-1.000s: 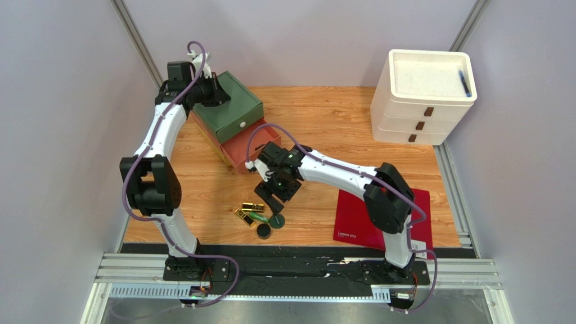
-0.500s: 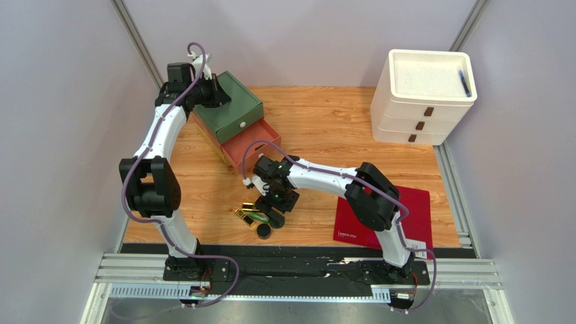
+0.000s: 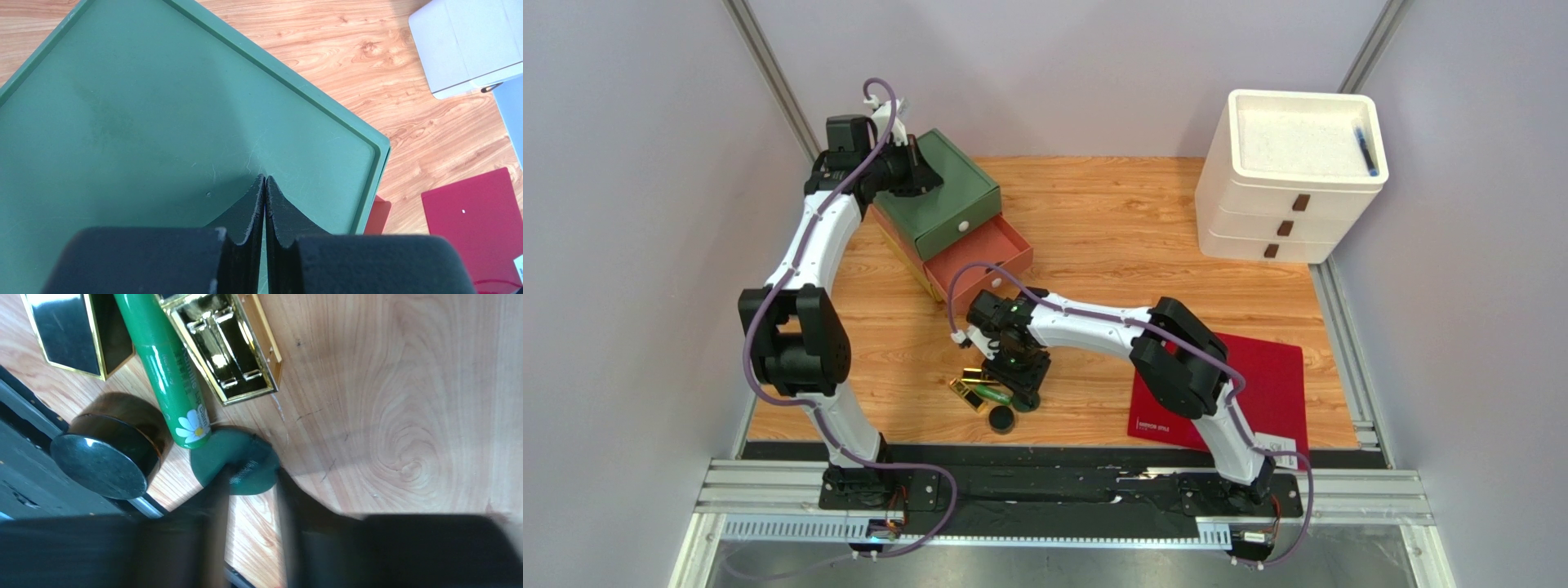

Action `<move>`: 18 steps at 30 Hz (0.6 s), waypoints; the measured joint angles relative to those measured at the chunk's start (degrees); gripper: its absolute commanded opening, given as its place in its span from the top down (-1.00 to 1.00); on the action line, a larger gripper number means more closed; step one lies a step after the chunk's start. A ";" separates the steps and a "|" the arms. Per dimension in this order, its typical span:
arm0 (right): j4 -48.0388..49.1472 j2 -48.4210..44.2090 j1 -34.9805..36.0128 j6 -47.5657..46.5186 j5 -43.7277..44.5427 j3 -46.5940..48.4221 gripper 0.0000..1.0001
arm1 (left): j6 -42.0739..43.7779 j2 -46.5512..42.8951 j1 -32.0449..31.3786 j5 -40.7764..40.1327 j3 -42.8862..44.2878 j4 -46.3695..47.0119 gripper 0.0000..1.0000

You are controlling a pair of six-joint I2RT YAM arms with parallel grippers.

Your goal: Organize the makeup

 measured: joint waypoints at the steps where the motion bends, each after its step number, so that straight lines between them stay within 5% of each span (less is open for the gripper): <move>1: -0.48 0.44 0.17 -0.09 0.57 0.68 0.74 | 0.00 0.00 0.00 0.00 0.00 0.00 0.85; 4: -2.05 1.77 0.52 -0.13 1.11 2.51 1.00 | 0.00 0.00 0.00 0.00 0.00 0.00 0.85; 18: -2.10 -2.16 -1.55 1.64 11.78 1.22 1.00 | -0.02 0.46 0.00 0.00 1.18 -1.38 0.85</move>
